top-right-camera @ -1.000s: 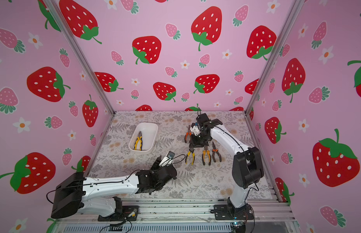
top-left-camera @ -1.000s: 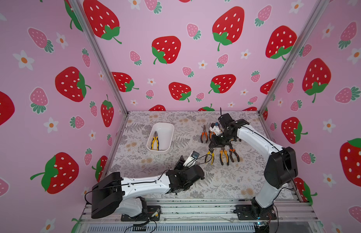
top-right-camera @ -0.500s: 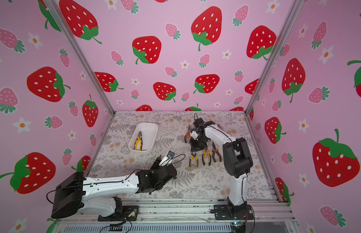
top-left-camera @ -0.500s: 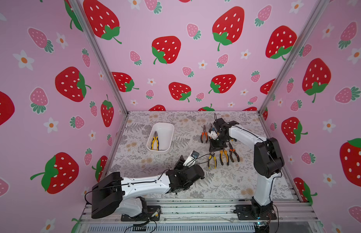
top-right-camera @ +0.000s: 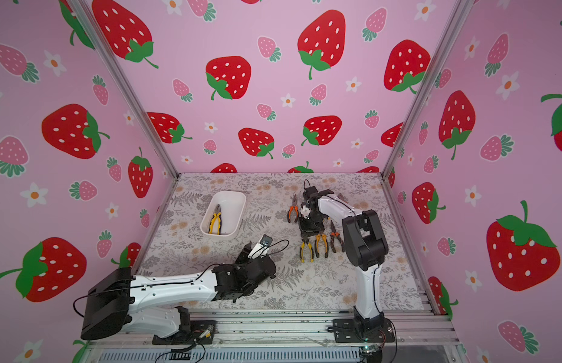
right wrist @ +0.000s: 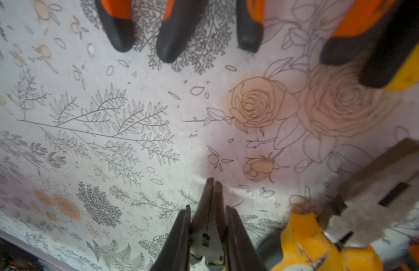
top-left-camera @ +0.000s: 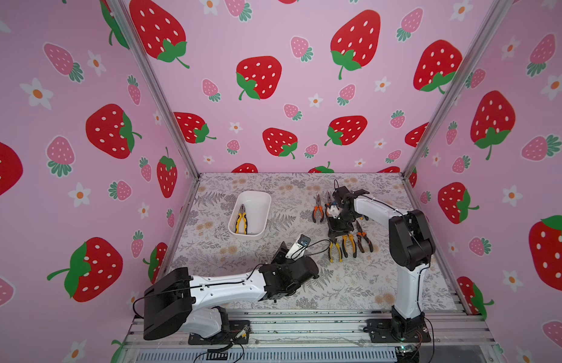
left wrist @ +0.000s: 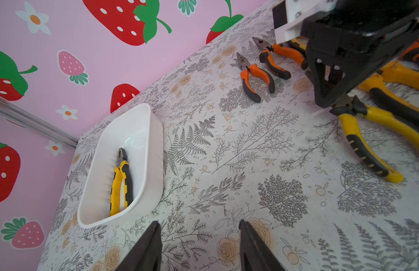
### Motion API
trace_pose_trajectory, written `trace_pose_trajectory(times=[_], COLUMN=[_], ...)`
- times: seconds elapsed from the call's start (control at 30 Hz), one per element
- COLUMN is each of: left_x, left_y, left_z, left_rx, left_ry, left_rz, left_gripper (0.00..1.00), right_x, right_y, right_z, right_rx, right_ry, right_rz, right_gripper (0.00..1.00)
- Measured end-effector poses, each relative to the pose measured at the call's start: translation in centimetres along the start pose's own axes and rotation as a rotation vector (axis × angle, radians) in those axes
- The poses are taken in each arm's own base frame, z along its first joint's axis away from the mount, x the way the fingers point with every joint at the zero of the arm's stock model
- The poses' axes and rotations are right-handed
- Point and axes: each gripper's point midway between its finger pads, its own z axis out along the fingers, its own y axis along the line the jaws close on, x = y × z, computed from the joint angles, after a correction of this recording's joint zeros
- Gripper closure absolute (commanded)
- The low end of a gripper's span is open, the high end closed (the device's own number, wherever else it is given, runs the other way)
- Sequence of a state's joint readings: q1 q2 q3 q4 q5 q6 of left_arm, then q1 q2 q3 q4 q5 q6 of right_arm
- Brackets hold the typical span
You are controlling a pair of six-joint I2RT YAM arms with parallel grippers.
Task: Take the pliers out of the storage box
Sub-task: Place the pliers at the center of the board.
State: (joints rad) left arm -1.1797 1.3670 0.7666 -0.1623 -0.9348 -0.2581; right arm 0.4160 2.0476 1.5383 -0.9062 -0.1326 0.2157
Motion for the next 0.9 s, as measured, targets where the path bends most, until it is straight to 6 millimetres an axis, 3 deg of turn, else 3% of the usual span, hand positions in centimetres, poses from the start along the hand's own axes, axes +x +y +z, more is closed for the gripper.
trace_pose_trajectory(times=[0.4,0.9], left_x=[-0.2,-0.4], left_y=[-0.3,-0.4], left_z=[0.3,0.4], left_rx=[-0.003,-0.004], left_ry=[0.005,0.005], left_rz=[0.009,0.011], left_gripper=[0.46,0.46], right_x=[-1.2,-1.8], right_y=[-2.0,-2.0], right_z=[1.1,1.2], right_rx=[0.054,0.052], right_ry=[-0.015,-0.018], right_rz=[0.077,0.096], right_gripper=[0.89,0.75])
